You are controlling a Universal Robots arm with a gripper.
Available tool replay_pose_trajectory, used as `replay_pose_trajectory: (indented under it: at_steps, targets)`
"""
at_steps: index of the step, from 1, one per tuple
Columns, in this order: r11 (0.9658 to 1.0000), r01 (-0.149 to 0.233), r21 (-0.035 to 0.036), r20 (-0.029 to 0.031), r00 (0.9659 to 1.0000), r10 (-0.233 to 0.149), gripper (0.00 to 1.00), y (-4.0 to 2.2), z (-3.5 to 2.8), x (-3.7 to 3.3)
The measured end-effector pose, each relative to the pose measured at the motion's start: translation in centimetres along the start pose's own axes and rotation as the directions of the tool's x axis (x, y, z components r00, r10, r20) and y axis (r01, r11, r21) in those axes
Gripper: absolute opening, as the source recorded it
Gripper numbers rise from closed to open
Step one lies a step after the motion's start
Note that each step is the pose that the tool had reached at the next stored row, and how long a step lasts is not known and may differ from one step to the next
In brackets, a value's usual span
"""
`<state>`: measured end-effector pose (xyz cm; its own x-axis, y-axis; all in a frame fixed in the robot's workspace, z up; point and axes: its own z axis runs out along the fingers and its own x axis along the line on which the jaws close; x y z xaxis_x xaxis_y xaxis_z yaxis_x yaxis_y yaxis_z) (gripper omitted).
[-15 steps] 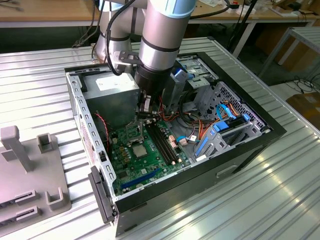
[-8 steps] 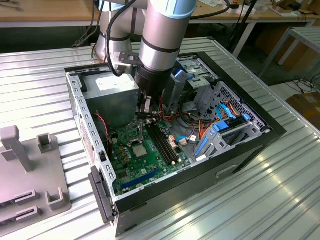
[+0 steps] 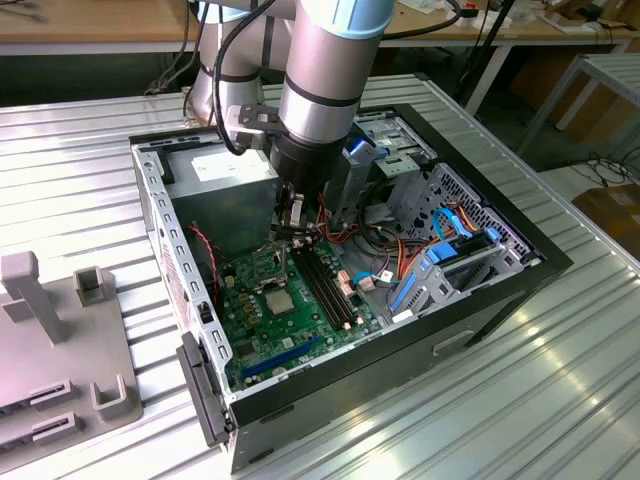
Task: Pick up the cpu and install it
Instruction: 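Close the cpu cover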
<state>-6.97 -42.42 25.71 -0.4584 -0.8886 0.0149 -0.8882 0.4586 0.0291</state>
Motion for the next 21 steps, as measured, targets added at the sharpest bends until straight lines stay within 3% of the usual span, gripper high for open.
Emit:
replay_pose_trajectory:
  at_steps: [13,21]
  targets:
    - [1.0000,0.002,0.0001,-0.0002,1.0000,-0.002,0.15,-0.07,0.00,0.13]
    - [1.0000,0.002,0.0000,-0.0001,1.0000,-0.002,0.15,-0.68,0.00,1.32]
